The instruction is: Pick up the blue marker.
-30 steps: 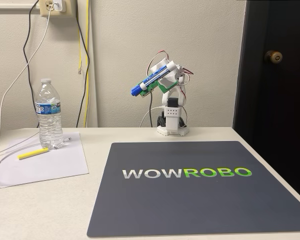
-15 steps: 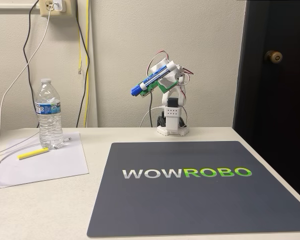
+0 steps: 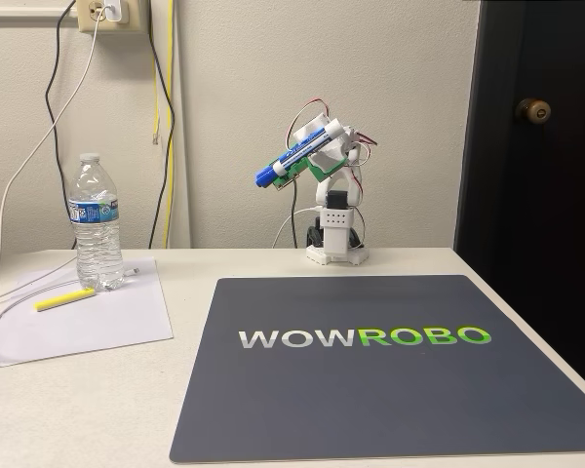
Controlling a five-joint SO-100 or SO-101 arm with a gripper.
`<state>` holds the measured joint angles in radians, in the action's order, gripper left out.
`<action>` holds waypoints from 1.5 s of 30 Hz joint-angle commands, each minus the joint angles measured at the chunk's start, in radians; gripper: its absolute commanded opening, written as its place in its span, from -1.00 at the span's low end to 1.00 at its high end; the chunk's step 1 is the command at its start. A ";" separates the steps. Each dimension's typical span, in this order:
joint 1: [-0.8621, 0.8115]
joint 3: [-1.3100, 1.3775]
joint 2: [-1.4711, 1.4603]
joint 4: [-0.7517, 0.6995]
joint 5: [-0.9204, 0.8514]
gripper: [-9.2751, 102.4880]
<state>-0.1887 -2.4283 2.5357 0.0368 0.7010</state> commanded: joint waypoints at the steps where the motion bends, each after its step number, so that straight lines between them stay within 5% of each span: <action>1: -0.003 0.020 0.000 0.021 0.006 -0.75; 27: -0.003 0.020 -0.002 0.023 0.002 -0.75; 34: 0.187 0.101 -0.015 -0.143 -0.623 -0.75; 45: 0.207 0.101 -0.003 -0.183 -0.689 -0.75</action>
<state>0.0184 -2.3853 2.5203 -0.1442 0.0199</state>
